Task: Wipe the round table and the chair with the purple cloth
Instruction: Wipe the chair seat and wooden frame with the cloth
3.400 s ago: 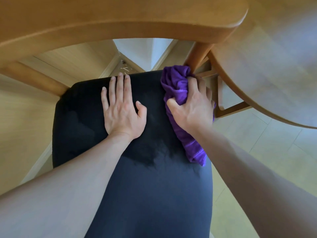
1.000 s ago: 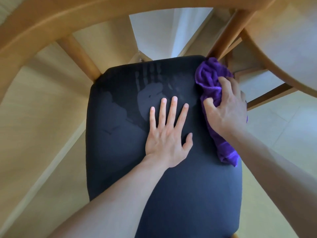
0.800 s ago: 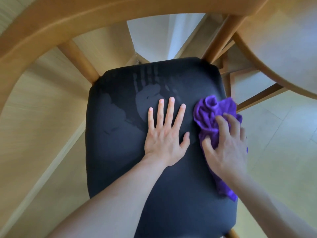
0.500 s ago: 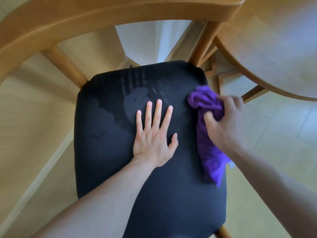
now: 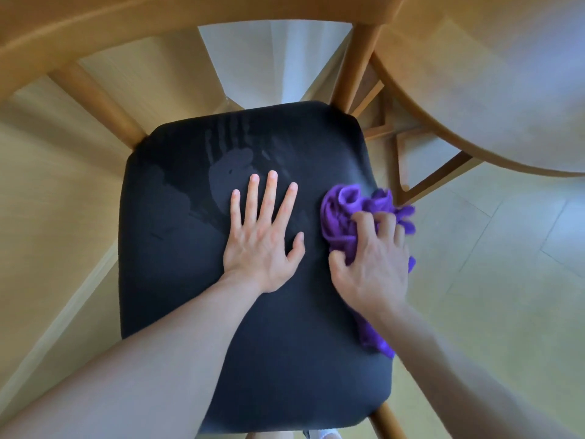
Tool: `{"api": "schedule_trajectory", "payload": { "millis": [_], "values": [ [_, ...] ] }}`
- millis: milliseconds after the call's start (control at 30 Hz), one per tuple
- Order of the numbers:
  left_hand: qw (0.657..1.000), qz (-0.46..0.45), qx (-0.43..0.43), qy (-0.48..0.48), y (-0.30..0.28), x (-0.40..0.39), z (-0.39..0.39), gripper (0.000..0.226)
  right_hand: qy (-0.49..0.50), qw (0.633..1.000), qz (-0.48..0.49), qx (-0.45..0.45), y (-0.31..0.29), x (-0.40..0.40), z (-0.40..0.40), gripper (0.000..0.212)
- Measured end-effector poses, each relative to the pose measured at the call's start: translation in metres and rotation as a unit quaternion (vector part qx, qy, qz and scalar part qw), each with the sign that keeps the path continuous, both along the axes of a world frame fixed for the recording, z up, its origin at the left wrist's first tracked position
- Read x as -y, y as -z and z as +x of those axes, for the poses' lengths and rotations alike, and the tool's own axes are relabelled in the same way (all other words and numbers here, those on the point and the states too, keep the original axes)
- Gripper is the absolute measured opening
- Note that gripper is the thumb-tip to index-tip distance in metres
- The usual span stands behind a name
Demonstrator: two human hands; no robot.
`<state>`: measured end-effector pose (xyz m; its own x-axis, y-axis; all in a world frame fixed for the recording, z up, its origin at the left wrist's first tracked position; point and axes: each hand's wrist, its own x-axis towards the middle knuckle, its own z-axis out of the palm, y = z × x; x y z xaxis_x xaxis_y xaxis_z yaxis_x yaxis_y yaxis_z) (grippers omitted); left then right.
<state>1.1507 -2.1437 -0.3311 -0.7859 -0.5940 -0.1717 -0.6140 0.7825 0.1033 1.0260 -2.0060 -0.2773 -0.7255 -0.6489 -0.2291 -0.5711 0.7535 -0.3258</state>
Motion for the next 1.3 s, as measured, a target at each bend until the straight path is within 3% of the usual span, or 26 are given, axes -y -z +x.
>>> {"api": "schedule_trajectory", "payload": {
  "millis": [100, 167, 267, 367, 467, 567, 867, 1100, 1300],
  "values": [
    [1.000, -0.005, 0.002, 0.001, 0.001, 0.001, 0.001, 0.079, -0.017, 0.999, -0.024, 0.039, -0.004, -0.016, 0.001, 0.038],
    [1.000, -0.010, 0.005, 0.002, 0.001, 0.000, 0.001, 0.078, 0.051, 0.990, -0.089, 0.097, -0.004, -0.010, -0.011, 0.036],
    [1.000, -0.017, 0.014, 0.002, 0.001, -0.001, 0.000, 0.078, 0.157, 0.955, -0.216, 0.131, -0.006, 0.017, -0.031, 0.045],
    [1.000, -0.025, 0.011, 0.000, 0.004, 0.000, 0.000, 0.078, 0.161, 0.944, -0.263, 0.120, -0.005, 0.053, -0.054, 0.054],
    [1.000, -0.026, -0.002, 0.000, 0.007, 0.000, 0.001, 0.079, 0.075, 0.979, -0.165, 0.092, 0.009, 0.083, -0.067, 0.066],
    [1.000, -0.027, -0.006, -0.001, 0.008, 0.000, 0.001, 0.079, 0.040, 0.996, -0.079, 0.027, 0.022, 0.088, -0.065, 0.061],
    [0.999, -0.031, -0.016, -0.003, 0.007, 0.000, 0.001, 0.077, -0.042, 0.998, -0.041, -0.019, 0.018, -0.004, -0.013, 0.051],
    [1.000, -0.004, -0.004, -0.012, -0.002, 0.001, 0.000, 0.075, -0.081, 0.997, 0.008, 0.004, 0.009, -0.058, 0.022, 0.053],
    [0.998, 0.063, 0.014, 0.001, -0.016, 0.010, 0.000, 0.073, -0.020, 0.996, -0.040, 0.073, -0.006, -0.046, 0.013, 0.042]
  ]
}}
